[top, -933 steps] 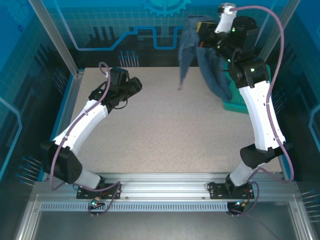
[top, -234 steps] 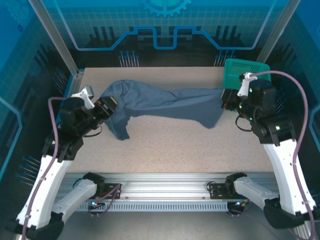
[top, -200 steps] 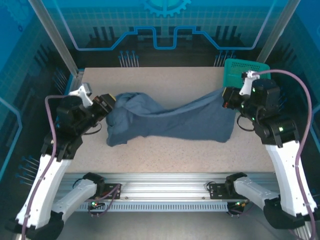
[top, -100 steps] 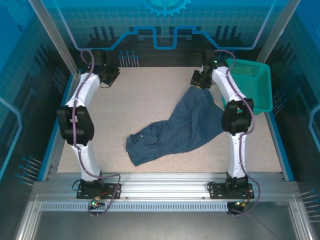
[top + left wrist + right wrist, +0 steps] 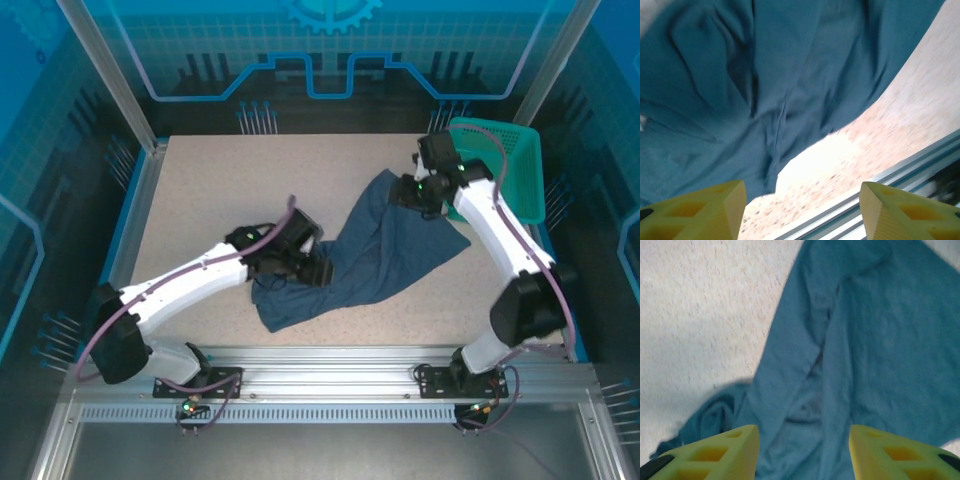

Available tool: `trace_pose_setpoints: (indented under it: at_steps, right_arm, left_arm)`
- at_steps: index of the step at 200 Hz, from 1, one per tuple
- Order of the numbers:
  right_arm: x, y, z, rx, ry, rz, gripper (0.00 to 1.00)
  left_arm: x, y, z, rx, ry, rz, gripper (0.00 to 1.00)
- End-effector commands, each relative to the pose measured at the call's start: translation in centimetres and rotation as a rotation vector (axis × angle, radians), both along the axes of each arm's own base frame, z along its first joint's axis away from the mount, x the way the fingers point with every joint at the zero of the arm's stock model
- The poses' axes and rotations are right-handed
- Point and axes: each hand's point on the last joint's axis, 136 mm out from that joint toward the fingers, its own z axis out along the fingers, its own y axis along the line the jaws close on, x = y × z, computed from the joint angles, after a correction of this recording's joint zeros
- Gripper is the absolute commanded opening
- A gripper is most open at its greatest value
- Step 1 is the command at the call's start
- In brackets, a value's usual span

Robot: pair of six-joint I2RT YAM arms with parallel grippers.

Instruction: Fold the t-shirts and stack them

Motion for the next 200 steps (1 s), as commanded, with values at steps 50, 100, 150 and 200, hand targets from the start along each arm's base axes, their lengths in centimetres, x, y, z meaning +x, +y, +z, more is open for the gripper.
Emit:
trace_pose_setpoints:
  at_steps: [50,100,150,200]
  right_arm:
    - [-5.1,-0.2,-2.4,0.066,0.035,0.069,0.52]
    - [-5.2,-0.9,-2.4,0.074,0.028,0.054,0.51]
    - [-5.1,-1.8,-3.0,0.074,0.034,0.019,0.47]
    - [-4.1,-1.5,-3.7,0.082,0.047,0.018,0.44]
  left_arm:
    - [5.4,2.6,-7.2,0.525,-0.169,-0.036,0.63]
    - [6.1,2.4,-8.3,0.532,-0.186,-0.065,0.09]
    - [9.4,5.4,-2.0,0.465,-0.292,0.110,0.00]
    - [13.4,7.6,3.1,0.309,-0.327,0.244,0.00]
